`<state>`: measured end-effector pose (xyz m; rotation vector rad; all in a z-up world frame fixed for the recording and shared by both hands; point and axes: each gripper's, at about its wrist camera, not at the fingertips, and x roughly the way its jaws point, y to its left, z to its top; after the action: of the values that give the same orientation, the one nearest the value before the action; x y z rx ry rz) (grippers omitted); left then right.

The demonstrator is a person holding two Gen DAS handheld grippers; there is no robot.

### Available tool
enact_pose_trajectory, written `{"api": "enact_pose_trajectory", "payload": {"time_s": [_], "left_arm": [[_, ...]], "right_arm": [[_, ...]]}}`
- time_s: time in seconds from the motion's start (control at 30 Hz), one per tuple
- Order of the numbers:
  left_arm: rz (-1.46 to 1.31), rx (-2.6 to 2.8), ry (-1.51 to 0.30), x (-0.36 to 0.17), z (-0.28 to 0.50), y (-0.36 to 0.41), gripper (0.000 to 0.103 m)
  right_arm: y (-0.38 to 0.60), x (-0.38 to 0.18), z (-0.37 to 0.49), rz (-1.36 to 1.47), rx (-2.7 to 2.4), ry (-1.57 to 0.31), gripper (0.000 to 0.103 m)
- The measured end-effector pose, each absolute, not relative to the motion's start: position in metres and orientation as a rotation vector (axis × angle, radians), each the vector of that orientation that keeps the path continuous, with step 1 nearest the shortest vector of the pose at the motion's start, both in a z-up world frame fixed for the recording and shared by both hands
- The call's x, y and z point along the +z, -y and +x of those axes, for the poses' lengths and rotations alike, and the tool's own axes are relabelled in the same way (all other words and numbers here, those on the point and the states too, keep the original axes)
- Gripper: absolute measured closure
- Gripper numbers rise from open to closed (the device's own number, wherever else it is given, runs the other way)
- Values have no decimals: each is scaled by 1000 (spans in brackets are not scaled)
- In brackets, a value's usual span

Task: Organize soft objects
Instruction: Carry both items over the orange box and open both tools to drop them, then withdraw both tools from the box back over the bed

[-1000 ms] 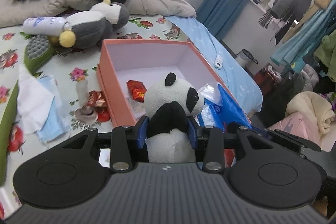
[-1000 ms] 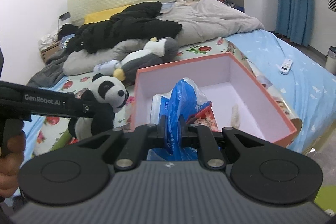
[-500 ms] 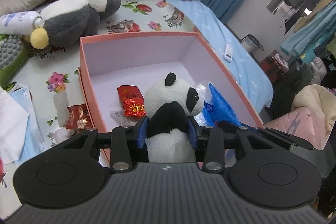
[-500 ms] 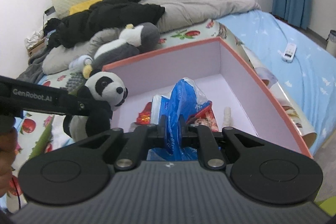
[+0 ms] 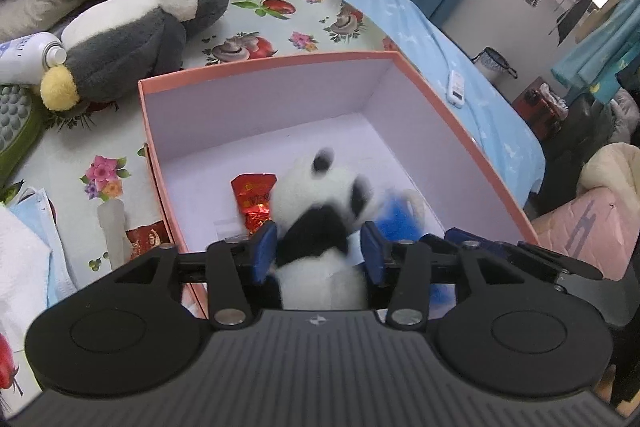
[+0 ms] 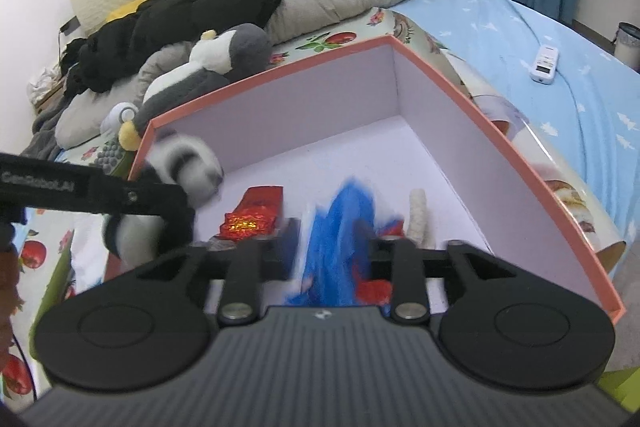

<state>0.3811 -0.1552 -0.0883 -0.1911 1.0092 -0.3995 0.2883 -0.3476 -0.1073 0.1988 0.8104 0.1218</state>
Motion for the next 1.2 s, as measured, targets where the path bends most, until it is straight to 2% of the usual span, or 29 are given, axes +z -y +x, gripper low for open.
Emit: {"api": "enact_pose_trajectory", "payload": {"time_s": [0.27,0.67,1.2], "left_arm": [[-203,-419,-946,-60,352,146,49],[-219,-434,-836,-19,261,121,49],[-197,-348,-757,1,138,94,49]], "right_arm": [[343,-88,267,178,119,-765,59],[316,-55,194,183,184,-685,59],[290,-36,114,196,182,-667,59]]}}
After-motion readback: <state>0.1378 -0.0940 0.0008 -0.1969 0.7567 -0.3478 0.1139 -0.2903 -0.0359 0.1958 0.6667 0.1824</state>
